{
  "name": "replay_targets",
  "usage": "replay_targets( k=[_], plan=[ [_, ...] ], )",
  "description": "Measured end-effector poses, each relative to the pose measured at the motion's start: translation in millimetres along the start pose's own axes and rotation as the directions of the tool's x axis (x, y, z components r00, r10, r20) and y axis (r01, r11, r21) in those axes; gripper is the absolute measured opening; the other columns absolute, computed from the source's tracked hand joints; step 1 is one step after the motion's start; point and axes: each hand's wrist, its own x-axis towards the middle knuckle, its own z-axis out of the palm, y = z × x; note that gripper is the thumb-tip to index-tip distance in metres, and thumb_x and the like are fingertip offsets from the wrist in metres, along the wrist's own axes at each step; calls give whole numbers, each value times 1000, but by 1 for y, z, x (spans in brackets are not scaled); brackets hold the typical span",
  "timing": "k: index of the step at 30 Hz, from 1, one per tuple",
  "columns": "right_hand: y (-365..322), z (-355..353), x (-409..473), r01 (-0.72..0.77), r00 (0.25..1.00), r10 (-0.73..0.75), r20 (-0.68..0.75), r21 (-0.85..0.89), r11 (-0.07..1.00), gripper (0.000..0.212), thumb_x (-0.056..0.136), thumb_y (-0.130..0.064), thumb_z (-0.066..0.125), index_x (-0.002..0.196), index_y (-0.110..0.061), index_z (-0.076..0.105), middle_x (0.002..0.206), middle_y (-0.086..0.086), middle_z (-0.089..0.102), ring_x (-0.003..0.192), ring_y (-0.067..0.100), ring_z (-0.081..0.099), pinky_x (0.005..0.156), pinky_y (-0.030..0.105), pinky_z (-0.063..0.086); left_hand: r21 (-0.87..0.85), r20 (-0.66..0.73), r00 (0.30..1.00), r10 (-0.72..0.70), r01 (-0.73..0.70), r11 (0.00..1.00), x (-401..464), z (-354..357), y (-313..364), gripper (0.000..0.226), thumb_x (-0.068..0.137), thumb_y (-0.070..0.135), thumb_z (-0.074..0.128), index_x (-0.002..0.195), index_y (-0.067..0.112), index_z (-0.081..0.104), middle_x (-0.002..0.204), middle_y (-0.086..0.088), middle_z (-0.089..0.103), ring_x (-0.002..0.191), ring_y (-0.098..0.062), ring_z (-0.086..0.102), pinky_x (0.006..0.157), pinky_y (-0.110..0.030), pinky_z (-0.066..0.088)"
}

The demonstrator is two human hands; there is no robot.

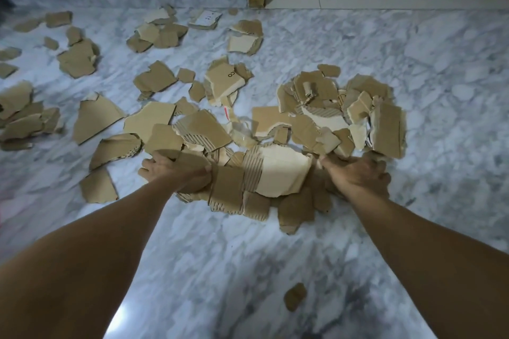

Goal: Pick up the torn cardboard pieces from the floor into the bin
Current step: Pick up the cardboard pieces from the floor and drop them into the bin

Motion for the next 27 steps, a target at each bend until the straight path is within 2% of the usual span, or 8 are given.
replay_targets(
  k=[2, 4, 9, 14, 17, 20, 24, 27],
  plan=[
    [5, -2, 3, -36, 998, 37, 51, -14, 999, 134, 46, -90, 58, 149, -13, 22, 148, 16, 30, 134, 40, 30, 106, 52, 34, 4, -27, 1000, 6, -6, 1000, -3, 6, 0, 124, 39, 69, 84, 132, 7, 30, 129, -15, 38, 124, -32, 35, 104, -44, 35],
    [6, -1, -1, -5, 998, 9, 64, -66, 998, 132, 39, -88, 64, 145, -17, 27, 144, 16, 33, 131, 41, 32, 103, 53, 35, -63, -67, 998, 17, -21, 998, -8, 10, -1, 118, 41, 60, 87, 130, 8, 30, 128, -13, 40, 123, -31, 37, 101, -45, 36],
    [-3, 6, -14, -85, 989, 95, 116, -89, 992, 119, 50, -64, 84, 141, -17, 24, 143, 18, 31, 132, 40, 32, 104, 49, 35, -149, 78, 996, 34, -22, 989, -20, 14, 3, 120, 45, 52, 92, 136, 10, 28, 129, -12, 47, 126, -31, 38, 102, -48, 38],
    [-13, 19, -25, -66, 978, 48, 205, 83, 994, 87, 57, -49, 83, 128, -15, 45, 130, 14, 53, 120, 36, 50, 96, 39, 47, -120, 50, 997, 50, -43, 992, -30, 13, 12, 90, 60, 47, 81, 130, 15, 36, 132, -12, 33, 126, -31, 30, 104, -46, 35],
    [-24, 24, -34, -76, 978, 24, 206, 246, 966, 62, 61, -39, 69, 118, -16, 56, 122, 14, 58, 107, 34, 58, 86, 35, 52, -260, 100, 994, 46, -19, 966, -33, 13, 12, 92, 53, 63, 72, 129, 21, 41, 134, -11, 35, 128, -31, 29, 108, -49, 31],
    [-34, 30, -39, -78, 969, -12, 245, 357, 931, 39, 72, -38, 70, 97, -10, 58, 107, 10, 62, 87, 28, 57, 71, 29, 45, -298, 118, 992, 51, -14, 954, -35, 11, 7, 97, 52, 73, 67, 128, 20, 40, 133, -11, 36, 128, -32, 29, 106, -49, 32],
    [-49, 33, -50, -58, 955, -72, 287, 419, 906, 63, 76, -56, 69, 117, -10, 61, 117, 13, 62, 93, 29, 56, 76, 31, 43, -384, 67, 997, 46, -16, 923, -32, 11, 5, 99, 62, 47, 85, 138, 15, 30, 139, -13, 37, 132, -32, 31, 109, -43, 33],
    [-60, 38, -51, -39, 925, -128, 359, 423, 905, 76, 65, -64, 76, 127, -21, 62, 134, 7, 55, 120, 30, 54, 87, 32, 41, -124, 81, 997, -5, 15, 992, -32, 9, 7, 103, 55, 60, 83, 134, 13, 36, 133, -13, 38, 126, -30, 34, 102, -39, 34]
  ],
)
